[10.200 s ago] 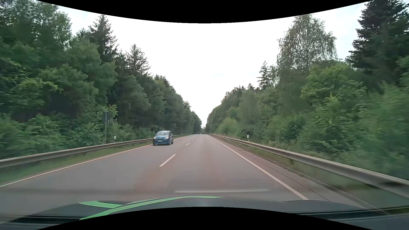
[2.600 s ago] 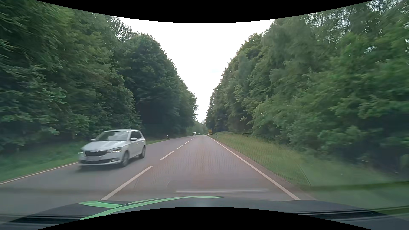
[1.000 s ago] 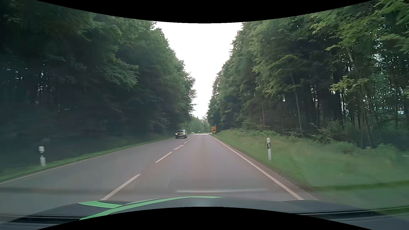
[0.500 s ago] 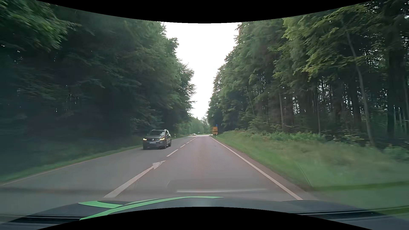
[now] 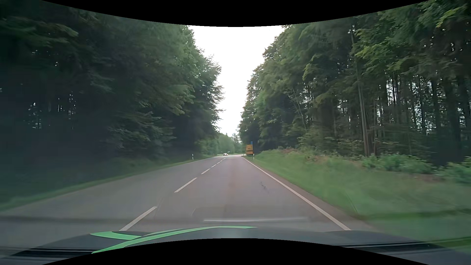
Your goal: Follow the waypoints while adhering to traffic rules and regulations
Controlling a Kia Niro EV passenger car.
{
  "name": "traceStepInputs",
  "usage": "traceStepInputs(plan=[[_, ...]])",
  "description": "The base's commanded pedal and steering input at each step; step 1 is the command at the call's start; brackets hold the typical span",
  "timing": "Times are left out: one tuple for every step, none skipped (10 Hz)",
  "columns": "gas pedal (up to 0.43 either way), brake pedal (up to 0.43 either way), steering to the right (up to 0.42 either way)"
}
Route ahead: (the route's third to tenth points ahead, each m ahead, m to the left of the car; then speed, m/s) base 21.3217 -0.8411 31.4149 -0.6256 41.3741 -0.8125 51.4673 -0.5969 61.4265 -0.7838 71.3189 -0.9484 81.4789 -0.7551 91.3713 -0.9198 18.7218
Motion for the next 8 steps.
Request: traceStepInputs(plan=[[0.0, 0.0, -0.002], [0.0, 0.0, -0.002], [0.0, 0.006, -0.002], [0.0, 0.012, -0.003], [0.0, 0.018, -0.003], [0.0, 0.03, -0.003], [0.0, 0.049, -0.003], [0.0, 0.055, -0.003]])
